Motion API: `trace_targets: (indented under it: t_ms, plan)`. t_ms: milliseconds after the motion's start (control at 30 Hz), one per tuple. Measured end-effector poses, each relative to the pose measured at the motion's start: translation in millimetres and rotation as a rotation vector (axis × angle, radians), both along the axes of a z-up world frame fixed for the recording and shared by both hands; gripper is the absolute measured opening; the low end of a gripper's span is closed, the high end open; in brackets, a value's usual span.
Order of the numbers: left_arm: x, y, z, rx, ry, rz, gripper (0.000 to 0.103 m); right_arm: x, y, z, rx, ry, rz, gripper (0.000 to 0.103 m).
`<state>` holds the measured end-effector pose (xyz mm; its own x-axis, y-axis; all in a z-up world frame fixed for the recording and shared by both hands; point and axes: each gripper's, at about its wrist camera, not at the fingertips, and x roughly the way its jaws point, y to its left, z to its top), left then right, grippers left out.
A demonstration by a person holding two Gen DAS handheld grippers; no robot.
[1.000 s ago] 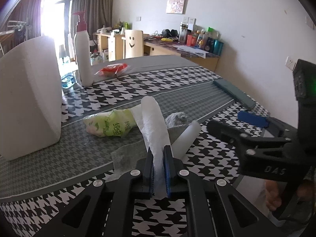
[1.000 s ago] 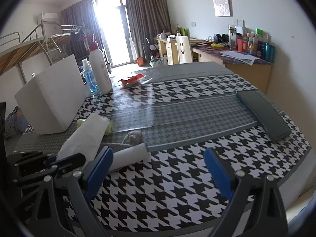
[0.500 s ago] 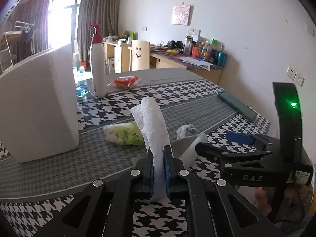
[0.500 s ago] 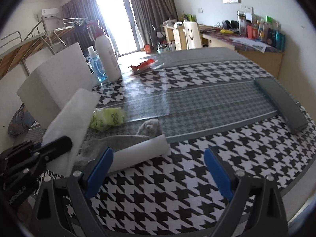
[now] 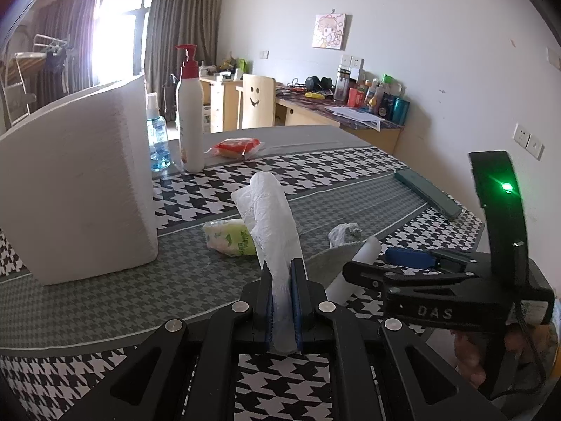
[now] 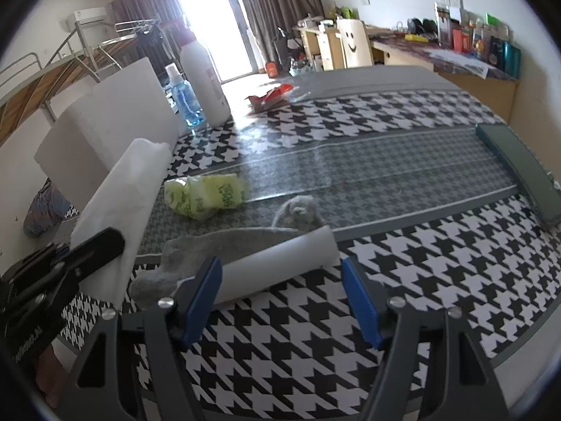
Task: Organize soft objects
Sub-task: 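Grasp the white paper roll with the right tool while the left tool holds the tissue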
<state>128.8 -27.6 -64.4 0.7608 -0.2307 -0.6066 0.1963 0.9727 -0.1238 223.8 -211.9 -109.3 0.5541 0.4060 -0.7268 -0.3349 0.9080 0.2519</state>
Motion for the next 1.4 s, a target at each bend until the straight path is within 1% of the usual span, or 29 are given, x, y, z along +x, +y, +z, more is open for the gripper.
trace_targets:
  t_ms: [167,200,267,300,333,367,433,533,633,767,867,967,1100,1133,1167,1400]
  plan:
    - [-1,4,-1,-0.007,0.001,0.004,0.009,9,3,-2,0.004,0.033,-0.011,0.074]
    - [-1,5,-2,-0.007,0.001,0.004,0.009,10,4,-2,0.002,0.035,-0.012,0.071]
    - [-1,6,-3,-0.005,0.000,0.005,0.009,11,6,-2,-0.003,0.038,-0.017,0.061]
    - [-1,6,-4,-0.006,0.001,0.005,0.009,13,7,-2,-0.003,0.043,-0.014,0.052]
    - [-1,7,-4,-0.008,0.002,0.005,0.009,13,8,-2,-0.003,0.047,-0.010,0.045]
    - [-2,8,-4,-0.008,0.001,0.006,0.009,14,8,-2,-0.001,0.051,-0.008,0.042]
    - [-3,9,-4,-0.010,0.000,0.005,0.009,14,9,-2,-0.002,0.056,-0.006,0.034]
    - [-4,9,-3,-0.009,-0.004,-0.001,0.009,11,7,2,-0.008,0.044,-0.007,0.023]
    - [-7,8,-2,-0.010,-0.009,-0.006,0.009,6,3,8,-0.017,0.027,-0.009,0.022]
    - [-11,9,-2,-0.012,-0.011,-0.008,0.009,4,-3,7,-0.060,0.018,-0.034,0.022]
    - [-13,7,-1,-0.011,-0.013,-0.010,0.009,1,-12,11,-0.054,-0.009,-0.052,0.022]
    - [-14,7,-1,-0.009,-0.018,-0.013,0.009,-3,-16,19,-0.046,-0.047,-0.059,0.016]
    - [-17,6,1,-0.010,-0.023,-0.009,0.009,-13,-13,33,-0.024,-0.111,-0.041,0.016]
    - [-17,6,2,-0.009,-0.024,-0.007,0.009,-14,-11,35,-0.023,-0.117,-0.035,0.013]
    - [-18,6,2,-0.008,-0.027,-0.006,0.009,-15,-11,37,-0.023,-0.124,-0.031,0.012]
    - [-24,6,9,0.002,-0.060,-0.001,0.009,-18,-9,43,-0.012,-0.149,-0.027,0.011]
